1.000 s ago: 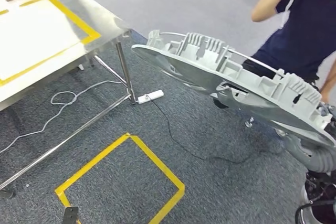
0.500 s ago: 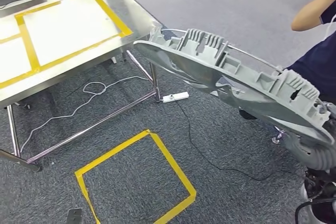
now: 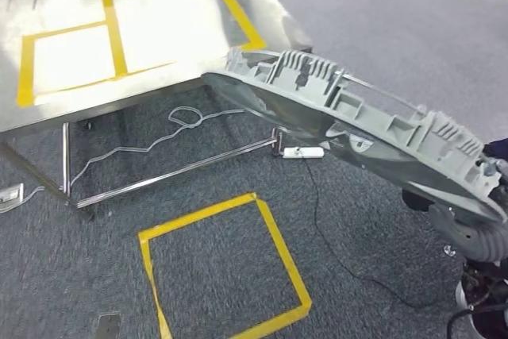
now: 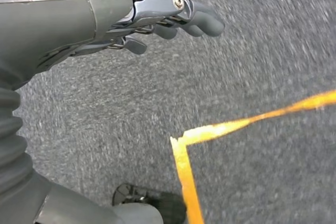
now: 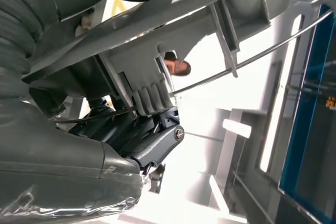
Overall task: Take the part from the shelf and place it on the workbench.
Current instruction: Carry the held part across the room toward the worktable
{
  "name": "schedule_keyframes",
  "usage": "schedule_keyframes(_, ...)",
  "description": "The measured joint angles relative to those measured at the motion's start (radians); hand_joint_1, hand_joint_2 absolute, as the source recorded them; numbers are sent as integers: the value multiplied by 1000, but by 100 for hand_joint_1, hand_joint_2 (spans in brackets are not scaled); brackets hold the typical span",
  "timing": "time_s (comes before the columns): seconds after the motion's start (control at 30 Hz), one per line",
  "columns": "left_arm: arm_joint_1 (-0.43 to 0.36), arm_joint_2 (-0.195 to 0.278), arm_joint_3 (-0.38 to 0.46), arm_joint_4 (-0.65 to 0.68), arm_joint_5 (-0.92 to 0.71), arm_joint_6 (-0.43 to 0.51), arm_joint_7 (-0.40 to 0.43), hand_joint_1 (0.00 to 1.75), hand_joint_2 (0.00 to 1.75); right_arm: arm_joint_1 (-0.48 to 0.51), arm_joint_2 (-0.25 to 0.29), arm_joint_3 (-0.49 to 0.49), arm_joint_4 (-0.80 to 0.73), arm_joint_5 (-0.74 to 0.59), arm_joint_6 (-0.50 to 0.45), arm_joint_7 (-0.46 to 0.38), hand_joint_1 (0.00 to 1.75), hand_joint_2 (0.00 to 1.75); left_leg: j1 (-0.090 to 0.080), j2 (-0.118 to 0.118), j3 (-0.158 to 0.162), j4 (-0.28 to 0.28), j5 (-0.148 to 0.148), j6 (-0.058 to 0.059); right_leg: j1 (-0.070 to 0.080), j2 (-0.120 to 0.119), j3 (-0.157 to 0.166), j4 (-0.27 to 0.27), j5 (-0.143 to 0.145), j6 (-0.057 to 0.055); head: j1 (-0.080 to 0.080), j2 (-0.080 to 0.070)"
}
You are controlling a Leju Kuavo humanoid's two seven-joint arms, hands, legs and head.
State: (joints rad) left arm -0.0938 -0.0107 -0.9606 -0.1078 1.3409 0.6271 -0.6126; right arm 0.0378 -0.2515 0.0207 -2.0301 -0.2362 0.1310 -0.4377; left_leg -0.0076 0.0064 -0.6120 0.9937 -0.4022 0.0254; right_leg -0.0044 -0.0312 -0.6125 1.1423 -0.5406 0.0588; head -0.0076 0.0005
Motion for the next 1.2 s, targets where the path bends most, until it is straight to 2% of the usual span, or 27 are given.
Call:
schedule_keyframes(0.03, -1, 0, 0, 0, 0, 0, 0, 0, 175, 1, 0, 0, 0, 0, 0, 0, 175, 175, 1, -12, 0, 0, 0, 2, -1, 18, -34, 69, -30, 2, 3, 0)
schedule_keyframes(0.07, -2, 0, 0, 0, 0, 0, 0, 0, 175, 4, -1, -1, 0, 0, 0, 0, 175, 175, 2, -27, 0, 0, 1, 3, -1, 25, -67, 131, -50, 3, 4, 0)
schedule_keyframes(0.1, -2, -1, -1, 0, 0, 0, 0, 0, 175, 6, -1, -1, 1, 0, 0, 0, 175, 175, 2, -41, 0, 1, 1, 4, -1, 28, -88, 164, -53, 4, 5, 0)
schedule_keyframes(0.13, -1, -2, -1, 0, 0, 0, 0, 0, 175, 8, -1, -1, 1, 0, -1, 0, 175, 175, 3, -56, 1, 1, 1, 3, -2, 29, -92, 160, -37, 4, 5, 0)
schedule_keyframes(0.17, -1, -2, -2, 0, 0, 0, 0, 0, 175, 8, -1, -1, 1, 0, -1, 0, 175, 175, 5, -71, 2, 2, 1, 2, -3, 33, -76, 118, -5, 4, 5, 0)
schedule_keyframes(0.2, 0, -2, -2, 0, 0, 0, 1, 0, 175, 9, -1, -1, 1, 0, -1, 0, 175, 175, 7, -85, 3, 2, 2, 0, -7, 44, -46, 49, 35, 6, 5, 0)
schedule_keyframes(0.27, 0, -2, -4, 0, 0, 0, 1, 0, 175, 9, -2, -1, 1, 0, -1, 0, 175, 175, 7, -109, 1, 6, 2, -11, -15, 79, 13, -74, 79, 8, 5, 0)
schedule_keyframes(0.3, 0, -1, -5, 0, -1, 0, 2, 0, 175, 9, -2, -1, 1, 0, -1, 0, 175, 175, 8, -119, -3, 7, 4, -17, -17, 91, 28, -104, 84, 6, 5, 0)
schedule_keyframes(0.33, 2, -1, -6, 0, -1, 0, 2, 0, 175, 10, -2, -1, 1, 0, -1, 0, 175, 175, 8, -128, -7, 7, 6, -24, -16, 95, 33, -112, 80, 1, 5, 0)
schedule_keyframes(0.37, 4, 0, -7, 0, -1, 0, 2, 0, 175, 10, -2, -1, 1, -1, -2, 0, 175, 175, 10, -136, -9, 6, 9, -29, -15, 88, 33, -111, 82, -7, 5, 0)
schedule_keyframes(0.4, 7, 0, -8, 0, 0, 0, 3, 0, 175, 10, -2, -1, 1, -1, -2, 0, 175, 175, 10, -128, -11, 6, 8, -35, -15, 81, 33, -112, 84, -14, 5, 0)
schedule_keyframes(0.47, 8, 0, -9, 0, 0, 0, 3, 0, 175, 8, -2, -1, 0, -2, -5, -2, 175, 175, 8, -81, -31, 46, -20, -45, -16, 67, 34, -114, 87, -28, 0, 0)
schedule_keyframes(0.5, 6, 0, -9, 0, 0, 0, 3, 0, 175, 8, -2, -2, 0, -3, -7, -4, 175, 175, 7, -50, -54, 95, -48, -50, -16, 60, 34, -114, 88, -33, -3, 0)
schedule_keyframes(0.53, 3, -1, -9, 0, 0, 0, 3, 0, 175, 8, -2, -2, 0, -4, -9, -6, 175, 175, 8, -30, -85, 161, -81, -53, -15, 52, 34, -114, 87, -37, -5, 0)
schedule_keyframes(0.57, 1, -2, -9, 0, 0, -1, 3, 0, 175, 8, -2, -2, 0, -4, -12, -6, 175, 175, 9, -21, -117, 228, -109, -55, -14, 45, 34, -114, 87, -38, -5, 0)
schedule_keyframes(0.6, 0, -2, -9, 0, 0, -3, 3, 0, 175, 8, -2, -2, 0, -6, -15, -7, 175, 175, 10, -18, -138, 274, -122, -56, -14, 39, 34, -114, 86, -39, -5, 0)
schedule_keyframes(0.63, 1, -2, -9, 0, 0, -6, 3, 0, 175, 7, -2, -2, 0, -7, -17, -8, 175, 175, 10, -18, -143, 287, -117, -56, -14, 33, 34, -114, 86, -39, -5, 0)
schedule_keyframes(0.67, 1, -1, -10, -1, 0, -10, 2, 0, 175, 7, -2, -2, 0, -8, -19, -9, 175, 175, 10, -18, -129, 260, -94, -54, -14, 29, 34, -114, 86, -39, -5, 0)
schedule_keyframes(0.73, 1, 0, -10, -1, 2, -17, 0, 0, 175, 3, -2, -2, 0, -9, -20, -11, 175, 175, 8, -14, -60, 133, -32, -45, -13, 24, 35, -114, 84, -36, -5, 0)
schedule_keyframes(0.8, -1, 0, -10, -1, 3, -28, -8, 0, 175, 0, -2, -2, 0, -9, -23, -12, 175, 175, 6, -9, -7, 31, -6, -38, -7, 22, 34, -111, 81, -29, -4, 0)
schedule_keyframes(0.83, -2, 0, -10, -2, 5, -35, -12, 0, 175, 0, -2, -3, 0, -9, -25, -12, 175, 175, 6, -8, 3, 11, -6, -38, -5, 21, 33, -110, 80, -30, -4, 0)
schedule_keyframes(0.93, -1, 0, -10, -2, 9, -59, -25, 0, 175, 0, -2, -5, 0, -7, -29, -12, 175, 175, 6, -10, 3, 4, -6, -39, -3, 20, 36, -118, 83, -33, -2, 0)
schedule_keyframes(1.1, -1, 3, -14, -3, 0, -117, -31, 0, 175, 0, -2, -7, 0, 2, -38, -14, 175, 175, 4, -10, 3, 4, -7, -28, -4, 19, 43, -134, 90, -20, -2, 0)
schedule_keyframes(1.2, -2, 4, -17, -4, -2, -129, -31, 0, 175, 1, -2, -7, 0, 6, -40, -15, 175, 175, 4, -10, 3, 4, -6, -25, -4, 19, 44, -136, 92, -15, -2, 0)
